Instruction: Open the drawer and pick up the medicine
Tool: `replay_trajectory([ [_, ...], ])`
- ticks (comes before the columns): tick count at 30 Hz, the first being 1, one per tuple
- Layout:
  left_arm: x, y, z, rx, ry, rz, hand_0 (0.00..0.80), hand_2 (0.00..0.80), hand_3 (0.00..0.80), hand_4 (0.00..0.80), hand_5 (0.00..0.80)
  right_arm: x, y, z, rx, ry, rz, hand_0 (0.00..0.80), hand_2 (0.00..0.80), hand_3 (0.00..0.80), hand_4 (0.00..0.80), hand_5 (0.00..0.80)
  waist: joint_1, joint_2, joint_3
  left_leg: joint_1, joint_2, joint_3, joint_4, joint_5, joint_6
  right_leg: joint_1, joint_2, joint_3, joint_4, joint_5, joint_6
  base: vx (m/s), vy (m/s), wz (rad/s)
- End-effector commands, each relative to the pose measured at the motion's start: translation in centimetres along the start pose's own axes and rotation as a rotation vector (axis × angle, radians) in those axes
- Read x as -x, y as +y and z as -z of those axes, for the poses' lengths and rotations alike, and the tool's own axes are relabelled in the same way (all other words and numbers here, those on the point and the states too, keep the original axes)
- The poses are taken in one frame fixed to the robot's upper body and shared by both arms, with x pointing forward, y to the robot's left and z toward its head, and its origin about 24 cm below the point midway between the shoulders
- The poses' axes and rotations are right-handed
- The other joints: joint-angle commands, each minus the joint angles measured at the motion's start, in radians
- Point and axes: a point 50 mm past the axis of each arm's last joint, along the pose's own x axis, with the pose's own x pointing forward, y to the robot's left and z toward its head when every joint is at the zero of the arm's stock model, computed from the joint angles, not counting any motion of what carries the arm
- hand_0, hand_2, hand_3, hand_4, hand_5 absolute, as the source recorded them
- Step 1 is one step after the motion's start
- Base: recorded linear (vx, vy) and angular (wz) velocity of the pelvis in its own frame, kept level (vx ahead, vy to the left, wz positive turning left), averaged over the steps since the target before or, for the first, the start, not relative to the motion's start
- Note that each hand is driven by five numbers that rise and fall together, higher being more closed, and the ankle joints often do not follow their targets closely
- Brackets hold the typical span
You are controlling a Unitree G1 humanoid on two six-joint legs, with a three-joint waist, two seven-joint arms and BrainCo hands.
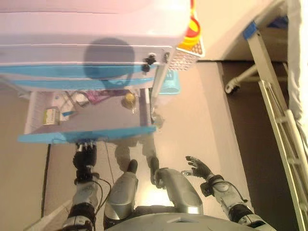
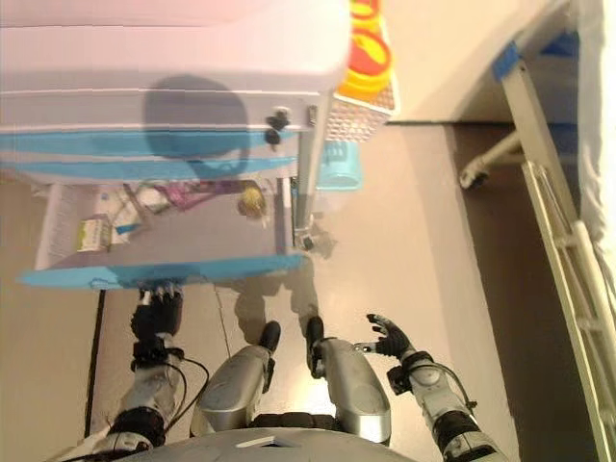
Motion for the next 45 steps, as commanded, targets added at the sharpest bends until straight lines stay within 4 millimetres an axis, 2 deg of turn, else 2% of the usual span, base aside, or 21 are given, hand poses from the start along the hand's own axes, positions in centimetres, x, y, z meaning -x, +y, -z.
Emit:
replay_trajectory([
  [1,2.5,0.2,-4.8,-0.140,-0.039,0.147,0.800,0.800,0.800,0.800,0.800,3.8,-2.1,6.3,0.036,0.203,0.015,0.000,0.000,0.000,0.000,0.000,0.056,0.079,-0.257,-0.100,-0.032,0.041,0.029,0.036,-0.005,0.041,-0.010,-0.025,-0.071,0.022,0.064,-0.075,-0.058,0.46],
  [5,6.5,3.6,-3.4,-0.163,0.140,-0.052,0.800,0.800,0.800,0.800,0.800,4.1,-2.8,6.8,0.011,0.208,0.031,0.000,0.000,0.000,0.000,0.000,0.079,0.082,-0.253,-0.086,-0.030,0.035,0.004,0.058,-0.018,0.067,-0.009,-0.061,-0.106,0.035,0.062,-0.083,-0.051,0.51],
  [8,9.7,5.7,-3.1,-0.151,0.198,-0.219,0.800,0.800,0.800,0.800,0.800,4.3,-3.4,6.9,-0.009,0.195,0.042,0.000,0.000,0.000,0.000,0.000,0.097,0.091,-0.248,-0.092,-0.030,0.028,-0.012,0.079,-0.032,0.079,-0.008,-0.087,-0.133,0.046,0.063,-0.098,-0.030,0.35],
  [13,13.6,7.7,-3.6,-0.170,0.233,-0.431,0.800,0.800,0.800,0.800,0.800,4.3,-4.1,6.8,-0.041,0.175,0.066,0.000,0.000,0.000,0.000,0.000,0.121,0.108,-0.251,-0.106,-0.026,0.020,-0.047,0.120,-0.053,0.091,-0.012,-0.124,-0.173,0.060,0.066,-0.081,-0.024,0.27],
  [17,14.8,8.1,-4.1,-0.194,0.260,-0.463,0.800,0.800,0.800,0.800,0.800,4.4,-4.9,6.8,-0.052,0.178,0.092,0.000,0.000,0.000,0.000,0.000,0.129,0.125,-0.257,-0.104,-0.027,0.020,-0.072,0.136,-0.066,0.108,-0.018,-0.148,-0.197,0.061,0.064,-0.039,0.016,0.10],
  [21,14.5,8.0,-3.7,-0.244,0.313,-0.433,0.800,0.800,0.800,0.800,0.800,4.7,-5.2,7.0,-0.056,0.172,0.123,0.000,0.000,0.000,0.000,0.000,0.123,0.135,-0.268,-0.085,-0.030,0.018,-0.089,0.137,-0.073,0.123,-0.024,-0.159,-0.216,0.067,0.063,-0.007,0.022,0.09],
  [22,14.2,7.9,-3.5,-0.263,0.327,-0.427,0.245,0.245,0.245,0.245,0.245,4.7,-5.3,6.9,-0.060,0.155,0.135,0.000,0.000,0.000,0.000,0.000,0.121,0.136,-0.272,-0.076,-0.031,0.017,-0.093,0.134,-0.072,0.127,-0.025,-0.159,-0.220,0.068,0.064,0.021,0.010,0.08],
  [23,13.9,7.8,-3.4,-0.288,0.342,-0.427,0.000,0.000,0.000,0.000,0.000,4.8,-5.5,6.6,-0.064,0.128,0.150,0.000,0.000,0.000,0.000,0.000,0.118,0.137,-0.276,-0.068,-0.031,0.016,-0.098,0.132,-0.072,0.132,-0.026,-0.158,-0.224,0.070,0.064,0.024,0.008,0.09],
  [25,13.3,7.7,-3.3,-0.349,0.373,-0.427,0.000,0.000,0.000,0.000,0.000,4.6,-5.7,5.8,-0.073,0.066,0.181,0.000,0.000,0.000,0.000,0.000,0.110,0.136,-0.284,-0.057,-0.031,0.016,-0.103,0.128,-0.071,0.136,-0.027,-0.156,-0.228,0.072,0.066,0.027,0.010,0.09],
  [28,12.5,7.7,-3.1,-0.489,0.432,-0.463,0.000,0.000,0.000,0.000,0.000,4.1,-6.5,2.9,-0.034,-0.083,0.261,0.000,0.000,0.000,0.000,0.000,0.090,0.134,-0.295,-0.039,-0.030,0.019,-0.114,0.122,-0.066,0.138,-0.025,-0.141,-0.233,0.075,0.068,0.019,0.004,0.00],
  [30,12.0,7.8,-2.9,-0.599,0.486,-0.510,0.000,0.000,0.000,0.000,0.000,3.8,-6.9,-0.2,0.032,-0.214,0.303,0.000,0.000,0.000,0.000,0.000,0.072,0.132,-0.303,-0.029,-0.030,0.023,-0.122,0.117,-0.062,0.138,-0.024,-0.127,-0.238,0.078,0.069,0.034,0.006,-0.03],
  [31,12.0,8.1,-2.9,-0.715,0.539,-0.563,0.000,0.000,0.000,0.000,0.000,3.9,-7.1,-3.1,0.069,-0.333,0.321,0.000,0.000,0.000,0.000,0.000,0.055,0.129,-0.311,-0.023,-0.030,0.025,-0.130,0.114,-0.056,0.134,-0.023,-0.113,-0.244,0.081,0.071,0.025,0.009,-0.04],
  [32,12.1,8.2,-2.9,-0.769,0.569,-0.582,0.000,0.000,0.000,0.000,0.000,4.1,-7.1,-3.9,0.086,-0.379,0.328,0.000,0.000,0.000,0.000,0.000,0.050,0.129,-0.313,-0.021,-0.030,0.027,-0.134,0.113,-0.055,0.134,-0.023,-0.108,-0.246,0.081,0.071,0.021,0.015,-0.03],
  [33,12.3,8.5,-3.0,-0.843,0.604,-0.624,0.000,0.000,0.000,0.000,0.000,4.3,-7.1,-5.9,0.119,-0.457,0.333,0.000,0.000,0.000,0.000,0.000,0.038,0.128,-0.318,-0.016,-0.029,0.032,-0.141,0.112,-0.052,0.131,-0.023,-0.100,-0.249,0.083,0.073,0.014,0.020,-0.05],
  [36,12.7,9.0,-3.2,-0.982,0.680,-0.692,0.000,0.000,0.000,0.000,0.000,5.3,-7.1,-10.1,0.211,-0.637,0.334,0.000,0.000,0.000,0.000,0.000,0.014,0.129,-0.326,-0.003,-0.027,0.044,-0.163,0.111,-0.044,0.129,-0.024,-0.079,-0.259,0.088,0.079,0.018,0.035,-0.03],
  [37,12.9,9.1,-3.2,-1.002,0.700,-0.706,0.000,0.000,0.000,0.000,0.000,5.8,-6.9,-12.0,0.251,-0.708,0.321,0.000,0.000,0.000,0.000,0.000,0.005,0.129,-0.330,0.001,-0.025,0.050,-0.172,0.110,-0.042,0.127,-0.025,-0.072,-0.265,0.089,0.082,0.014,0.044,-0.08],
  [41,13.8,9.7,-3.1,-1.027,0.737,-0.796,0.000,0.000,0.000,0.000,0.000,7.6,-5.7,-16.8,0.383,-0.924,0.258,0.000,0.000,0.000,0.000,0.000,-0.001,0.128,-0.344,0.009,-0.020,0.066,-0.192,0.107,-0.033,0.124,-0.032,-0.058,-0.277,0.091,0.088,0.007,0.027,-0.18],
  [45,15.1,10.3,-2.9,-1.059,0.801,-0.871,0.000,0.000,0.000,0.000,0.000,8.6,-3.8,-19.8,0.559,-1.060,0.181,0.000,0.000,0.000,0.000,0.000,0.011,0.118,-0.351,0.016,-0.017,0.077,-0.201,0.100,-0.032,0.131,-0.040,-0.064,-0.295,0.096,0.090,0.015,-0.002,-0.08],
])
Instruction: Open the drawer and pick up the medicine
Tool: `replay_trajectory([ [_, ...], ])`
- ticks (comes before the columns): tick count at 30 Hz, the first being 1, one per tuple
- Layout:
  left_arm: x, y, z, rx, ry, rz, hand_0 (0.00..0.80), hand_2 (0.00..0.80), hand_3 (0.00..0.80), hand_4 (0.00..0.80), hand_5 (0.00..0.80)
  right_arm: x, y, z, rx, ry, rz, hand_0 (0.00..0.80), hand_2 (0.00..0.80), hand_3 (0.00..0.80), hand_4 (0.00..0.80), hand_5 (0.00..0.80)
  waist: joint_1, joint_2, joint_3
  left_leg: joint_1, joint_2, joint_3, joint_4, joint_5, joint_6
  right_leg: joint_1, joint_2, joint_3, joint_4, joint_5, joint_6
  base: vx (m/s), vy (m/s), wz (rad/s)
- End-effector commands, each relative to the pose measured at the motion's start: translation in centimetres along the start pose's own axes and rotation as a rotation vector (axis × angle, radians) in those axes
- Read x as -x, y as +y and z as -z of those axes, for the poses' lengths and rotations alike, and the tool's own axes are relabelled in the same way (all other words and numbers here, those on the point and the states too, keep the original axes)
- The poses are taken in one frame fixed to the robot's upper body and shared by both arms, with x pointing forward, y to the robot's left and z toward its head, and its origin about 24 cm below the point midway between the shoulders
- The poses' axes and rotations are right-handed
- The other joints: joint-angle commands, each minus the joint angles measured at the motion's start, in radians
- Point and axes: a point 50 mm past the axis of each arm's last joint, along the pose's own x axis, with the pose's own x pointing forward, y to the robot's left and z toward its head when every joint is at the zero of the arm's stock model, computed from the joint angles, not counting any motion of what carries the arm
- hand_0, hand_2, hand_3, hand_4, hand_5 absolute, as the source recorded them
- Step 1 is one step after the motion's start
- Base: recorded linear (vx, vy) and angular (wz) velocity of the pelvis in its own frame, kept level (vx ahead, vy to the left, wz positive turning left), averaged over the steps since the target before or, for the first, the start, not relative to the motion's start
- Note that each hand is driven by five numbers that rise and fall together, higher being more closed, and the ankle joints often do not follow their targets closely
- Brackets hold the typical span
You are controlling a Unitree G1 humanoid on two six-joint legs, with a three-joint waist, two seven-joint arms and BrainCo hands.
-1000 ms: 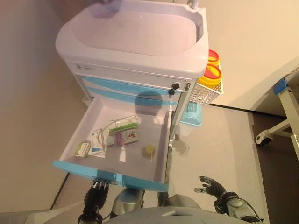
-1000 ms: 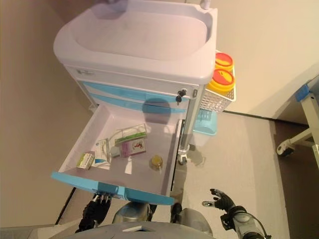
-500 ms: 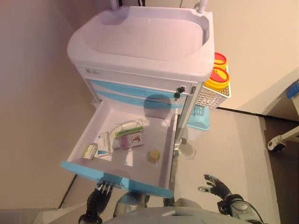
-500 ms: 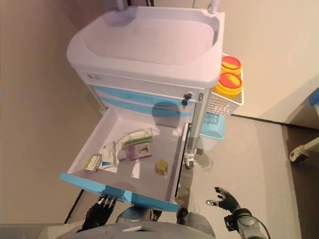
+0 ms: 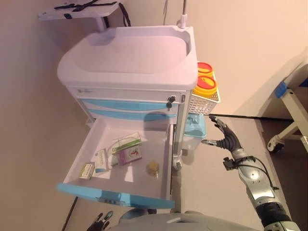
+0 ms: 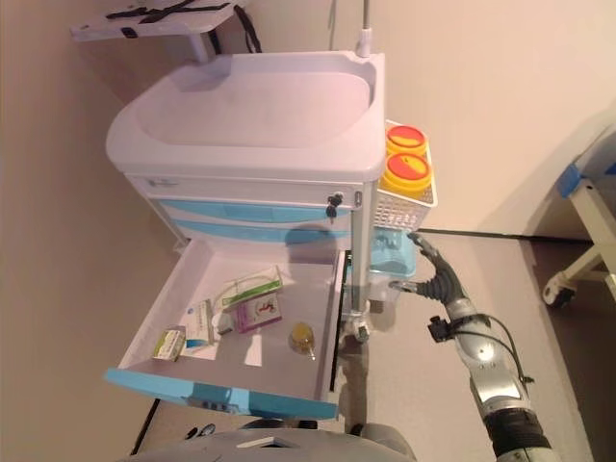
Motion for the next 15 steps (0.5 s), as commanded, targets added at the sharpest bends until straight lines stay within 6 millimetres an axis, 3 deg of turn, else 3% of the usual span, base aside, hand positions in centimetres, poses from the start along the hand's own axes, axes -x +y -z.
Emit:
replay_trajectory([
  [1,-0.1,0.6,0.5,-0.112,0.073,-0.067,0.000,0.000,0.000,0.000,0.000,-2.6,0.2,-6.1,0.165,-0.333,-0.095,0.000,0.000,0.000,0.000,0.000,0.028,-0.030,0.013,-0.023,-0.049,0.033,0.001,-0.037,-0.026,0.080,-0.022,0.041,-0.187,0.096,0.088,0.000,0.000,0.00],
  [4,0.0,0.8,0.8,-0.187,0.117,-0.085,0.000,0.000,0.000,0.000,0.000,-3.6,1.2,-8.1,0.315,-0.427,-0.203,0.000,0.000,0.000,0.000,0.000,0.042,-0.040,0.009,-0.017,-0.046,0.039,-0.007,-0.038,-0.028,0.087,-0.025,0.033,-0.201,0.101,0.089,0.037,-0.021,0.04],
  [7,-0.1,0.8,0.7,-0.205,0.127,-0.092,0.000,0.000,0.000,0.000,0.000,-4.5,2.1,-9.1,0.321,-0.451,-0.307,0.000,0.000,0.000,0.000,0.000,0.059,-0.049,0.008,-0.014,-0.043,0.041,-0.014,-0.038,-0.028,0.094,-0.029,0.020,-0.214,0.105,0.091,0.032,-0.020,0.09],
  [10,-0.3,0.4,0.6,-0.248,0.125,-0.078,0.000,0.000,0.000,0.000,0.000,-5.0,3.8,-8.9,0.303,-0.427,-0.409,0.000,0.000,0.000,0.000,0.000,0.076,-0.058,0.008,-0.013,-0.042,0.039,-0.017,-0.041,-0.029,0.097,-0.036,0.007,-0.217,0.107,0.093,0.029,-0.027,0.10],
  [15,-0.8,-0.5,-0.7,-0.325,0.093,-0.047,0.000,0.000,0.000,0.000,0.000,-5.3,6.7,-7.8,0.451,-0.411,-0.577,0.000,0.000,0.000,0.000,0.000,0.107,-0.069,0.011,-0.012,-0.043,0.035,-0.017,-0.044,-0.026,0.101,-0.046,-0.020,-0.216,0.107,0.096,0.017,-0.027,0.14],
])
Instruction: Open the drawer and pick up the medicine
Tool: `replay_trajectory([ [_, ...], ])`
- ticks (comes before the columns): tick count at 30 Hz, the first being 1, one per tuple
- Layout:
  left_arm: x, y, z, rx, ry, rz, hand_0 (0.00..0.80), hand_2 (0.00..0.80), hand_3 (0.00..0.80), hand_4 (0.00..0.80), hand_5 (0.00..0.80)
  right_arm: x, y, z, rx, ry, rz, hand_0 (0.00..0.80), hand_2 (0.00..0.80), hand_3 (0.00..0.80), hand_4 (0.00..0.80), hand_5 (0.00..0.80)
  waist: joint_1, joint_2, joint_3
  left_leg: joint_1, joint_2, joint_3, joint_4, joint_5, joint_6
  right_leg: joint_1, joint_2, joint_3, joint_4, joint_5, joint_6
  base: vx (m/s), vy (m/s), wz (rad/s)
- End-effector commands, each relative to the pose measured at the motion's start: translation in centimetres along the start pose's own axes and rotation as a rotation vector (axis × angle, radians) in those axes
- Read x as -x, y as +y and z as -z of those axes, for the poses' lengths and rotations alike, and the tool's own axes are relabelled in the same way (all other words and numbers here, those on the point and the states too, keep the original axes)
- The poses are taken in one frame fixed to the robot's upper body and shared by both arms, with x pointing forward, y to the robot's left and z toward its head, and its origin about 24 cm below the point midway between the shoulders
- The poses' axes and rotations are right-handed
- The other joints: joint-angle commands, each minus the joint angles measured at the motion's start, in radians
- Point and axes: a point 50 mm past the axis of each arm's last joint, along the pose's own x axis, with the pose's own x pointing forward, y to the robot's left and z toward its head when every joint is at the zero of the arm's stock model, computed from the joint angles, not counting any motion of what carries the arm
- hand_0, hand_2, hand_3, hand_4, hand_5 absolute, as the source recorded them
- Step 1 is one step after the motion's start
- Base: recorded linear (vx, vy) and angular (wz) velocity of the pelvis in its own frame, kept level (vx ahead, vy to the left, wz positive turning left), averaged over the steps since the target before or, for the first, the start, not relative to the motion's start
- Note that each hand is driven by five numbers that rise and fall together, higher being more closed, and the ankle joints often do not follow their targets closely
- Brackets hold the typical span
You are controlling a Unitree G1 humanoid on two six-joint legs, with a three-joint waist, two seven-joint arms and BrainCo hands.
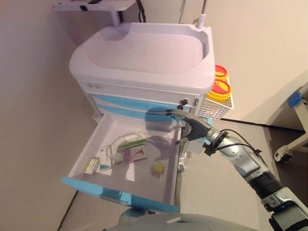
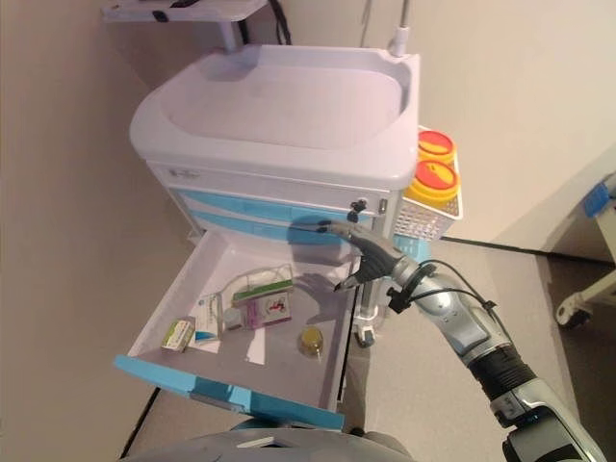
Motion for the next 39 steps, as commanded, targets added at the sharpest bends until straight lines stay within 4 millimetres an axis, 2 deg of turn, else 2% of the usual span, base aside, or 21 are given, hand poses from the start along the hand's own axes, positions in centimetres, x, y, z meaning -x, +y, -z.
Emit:
replay_trajectory([
  [1,-0.4,-0.3,-2.5,-0.134,-0.047,0.013,0.000,0.000,0.000,0.000,0.000,-1.8,-0.3,-1.8,0.117,-0.096,-0.060,0.000,0.000,0.000,0.000,0.000,0.040,-0.046,0.004,-0.037,-0.045,0.023,0.016,-0.053,-0.025,0.032,-0.042,0.023,-0.113,0.084,0.084,0.010,-0.028,0.14],
  [7,-0.6,-1.2,-5.0,-0.205,-0.109,0.040,0.000,0.000,0.000,0.000,0.000,-2.1,2.6,0.4,0.290,-0.011,-0.261,0.000,0.000,0.000,0.000,0.000,0.068,-0.055,0.005,-0.032,-0.047,0.011,0.006,-0.054,-0.020,0.036,-0.047,-0.003,-0.112,0.084,0.087,0.006,-0.025,0.14],
  [11,-0.7,-1.3,-5.6,-0.249,-0.116,0.037,0.000,0.000,0.000,0.000,0.000,-2.0,4.3,1.9,0.289,0.074,-0.326,0.000,0.000,0.000,0.000,0.000,0.086,-0.062,0.005,-0.031,-0.049,0.004,0.008,-0.058,-0.017,0.039,-0.052,-0.015,-0.111,0.084,0.087,0.015,-0.032,0.14],
  [14,-0.7,-1.2,-5.8,-0.378,-0.102,0.027,0.000,0.000,0.000,0.000,0.000,-1.8,6.0,3.0,0.285,0.130,-0.347,0.000,0.000,0.000,0.000,0.000,0.097,-0.065,0.007,-0.031,-0.048,0.005,0.019,-0.066,-0.014,0.039,-0.054,-0.021,-0.105,0.080,0.087,0.013,-0.027,0.10],
  [20,-0.7,-1.2,-5.9,-0.457,-0.096,0.025,0.000,0.000,0.000,0.000,0.000,-1.5,6.6,3.6,0.256,0.163,-0.355,0.000,0.000,0.000,0.000,0.000,0.099,-0.064,0.007,-0.032,-0.046,0.010,0.023,-0.068,-0.013,0.038,-0.055,-0.024,-0.099,0.079,0.085,0.001,-0.003,0.03],
  [22,-0.7,-1.5,-6.5,-0.482,-0.124,0.039,0.000,0.000,0.000,0.000,0.000,-0.4,8.5,4.4,0.209,0.210,-0.359,0.000,0.000,0.000,0.000,0.000,0.098,-0.060,0.003,-0.021,-0.044,0.013,0.021,-0.074,-0.011,0.043,-0.057,-0.032,-0.096,0.074,0.085,0.040,-0.009,0.05],
  [23,-0.7,-1.6,-6.5,-0.484,-0.130,0.044,0.000,0.000,0.000,0.000,0.000,-0.3,8.8,4.5,0.205,0.216,-0.356,0.000,0.000,0.000,0.000,0.000,0.100,-0.060,0.003,-0.019,-0.044,0.012,0.020,-0.074,-0.010,0.044,-0.058,-0.035,-0.096,0.073,0.084,0.034,-0.014,0.17],
  [32,-0.7,-2.5,-6.3,-0.495,-0.137,0.071,0.000,0.000,0.000,0.000,0.000,0.1,10.1,4.6,0.188,0.246,-0.344,0.000,0.000,0.000,0.000,0.000,0.111,-0.047,0.008,-0.013,-0.043,0.010,0.013,-0.069,-0.015,0.045,-0.062,-0.057,-0.095,0.075,0.083,0.001,0.005,0.11],
  [39,-0.7,-2.0,-5.7,-0.476,-0.110,0.048,0.000,0.000,0.000,0.000,0.000,0.1,10.4,4.3,0.155,0.236,-0.301,0.000,0.000,0.000,0.000,0.000,0.121,-0.039,0.008,-0.011,-0.040,0.007,0.007,-0.064,-0.020,0.044,-0.066,-0.074,-0.093,0.075,0.083,0.010,0.026,0.05],
])
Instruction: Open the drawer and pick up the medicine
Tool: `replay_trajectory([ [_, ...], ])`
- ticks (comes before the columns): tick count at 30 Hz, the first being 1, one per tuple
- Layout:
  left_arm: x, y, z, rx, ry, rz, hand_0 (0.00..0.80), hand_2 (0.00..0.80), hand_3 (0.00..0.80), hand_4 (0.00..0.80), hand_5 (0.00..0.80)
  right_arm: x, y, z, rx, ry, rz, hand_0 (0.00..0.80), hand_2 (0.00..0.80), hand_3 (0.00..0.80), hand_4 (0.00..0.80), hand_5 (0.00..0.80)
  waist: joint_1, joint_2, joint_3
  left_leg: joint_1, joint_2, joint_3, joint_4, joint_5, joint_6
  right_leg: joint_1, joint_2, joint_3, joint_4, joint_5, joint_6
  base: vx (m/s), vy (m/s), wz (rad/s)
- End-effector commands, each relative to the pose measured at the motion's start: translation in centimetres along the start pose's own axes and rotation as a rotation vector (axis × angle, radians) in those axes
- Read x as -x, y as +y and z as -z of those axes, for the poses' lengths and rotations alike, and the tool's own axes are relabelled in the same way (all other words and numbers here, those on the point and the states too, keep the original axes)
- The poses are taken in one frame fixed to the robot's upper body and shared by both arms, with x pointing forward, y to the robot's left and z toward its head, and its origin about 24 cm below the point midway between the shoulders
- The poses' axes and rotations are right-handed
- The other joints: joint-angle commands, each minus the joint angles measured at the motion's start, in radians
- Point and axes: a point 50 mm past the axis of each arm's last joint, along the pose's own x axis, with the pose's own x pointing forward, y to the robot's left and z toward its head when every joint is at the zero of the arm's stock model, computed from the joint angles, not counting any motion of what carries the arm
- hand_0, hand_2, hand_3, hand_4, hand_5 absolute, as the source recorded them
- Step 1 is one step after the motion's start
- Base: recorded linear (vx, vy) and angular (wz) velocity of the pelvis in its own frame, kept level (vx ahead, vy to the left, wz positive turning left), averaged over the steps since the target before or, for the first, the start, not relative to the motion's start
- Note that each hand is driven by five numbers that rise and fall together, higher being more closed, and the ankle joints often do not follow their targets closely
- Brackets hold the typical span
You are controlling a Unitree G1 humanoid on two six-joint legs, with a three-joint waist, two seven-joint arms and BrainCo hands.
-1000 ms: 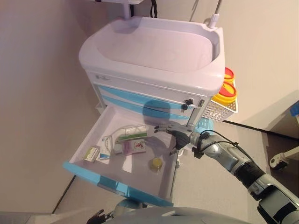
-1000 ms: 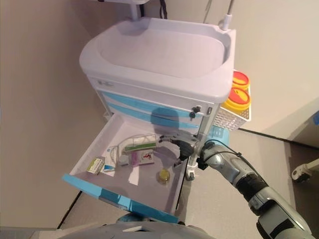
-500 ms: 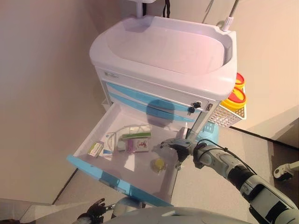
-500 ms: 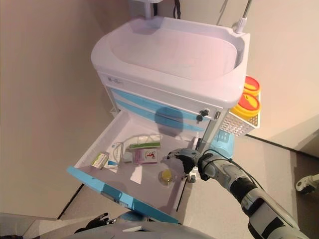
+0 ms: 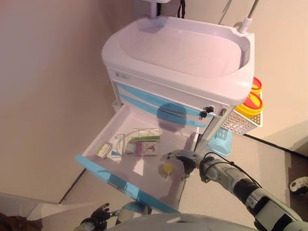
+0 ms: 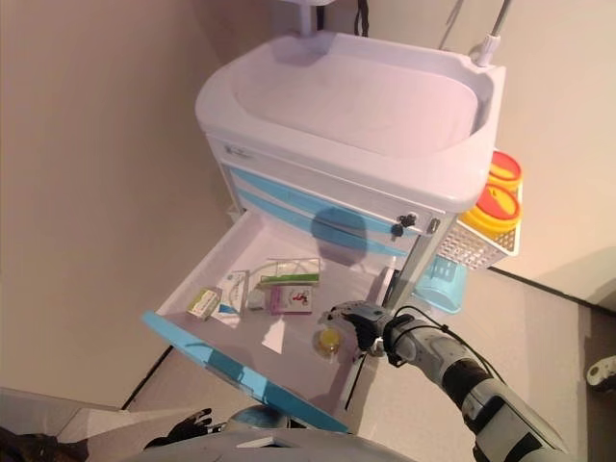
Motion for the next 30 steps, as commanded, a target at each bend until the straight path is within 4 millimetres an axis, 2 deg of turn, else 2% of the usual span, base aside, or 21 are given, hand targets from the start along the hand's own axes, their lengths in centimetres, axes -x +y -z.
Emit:
replay_trajectory([
  [1,-0.2,-0.8,0.0,-0.044,0.010,0.014,0.000,0.000,0.000,0.000,0.000,-0.6,-1.3,-1.7,-0.039,-0.072,0.114,0.000,0.000,0.000,0.000,0.000,0.025,-0.023,-0.020,-0.020,-0.033,0.024,0.022,-0.081,-0.025,-0.060,-0.063,0.038,0.011,0.055,0.078,0.018,0.017,0.12],
  [9,0.0,-0.3,0.6,-0.028,0.024,0.004,0.000,0.000,0.000,0.000,0.000,-0.2,-3.8,-2.0,-0.081,-0.102,0.205,0.000,0.000,0.000,0.000,0.000,0.024,-0.027,-0.022,-0.016,-0.031,0.023,0.019,-0.081,-0.028,-0.065,-0.062,0.035,0.021,0.053,0.078,0.020,0.011,0.07],
  [14,0.1,-0.3,0.7,-0.024,0.016,0.010,0.000,0.000,0.000,0.000,0.000,0.0,-4.4,-2.1,-0.078,-0.110,0.211,0.000,0.000,0.000,0.000,0.000,0.021,-0.031,-0.025,-0.011,-0.028,0.029,0.021,-0.084,-0.029,-0.064,-0.062,0.037,0.023,0.050,0.078,0.035,0.007,0.01],
  [23,0.0,-0.9,0.2,-0.025,-0.006,0.023,0.000,0.000,0.000,0.000,0.000,-0.7,-3.0,-1.9,-0.019,-0.071,0.129,0.000,0.000,0.000,0.000,0.000,0.037,-0.027,-0.019,-0.009,-0.026,0.027,0.026,-0.087,-0.027,-0.061,-0.068,0.023,0.026,0.049,0.079,0.018,0.005,0.02],
  [30,0.0,-0.5,0.2,-0.044,0.013,0.015,0.000,0.000,0.000,0.000,0.000,-1.2,-1.7,-1.0,0.037,-0.023,0.076,0.000,0.000,0.000,0.000,0.000,0.062,-0.020,-0.015,-0.018,-0.026,0.018,0.027,-0.083,-0.028,-0.064,-0.073,0.003,0.027,0.050,0.079,0.026,0.012,0.08],
])
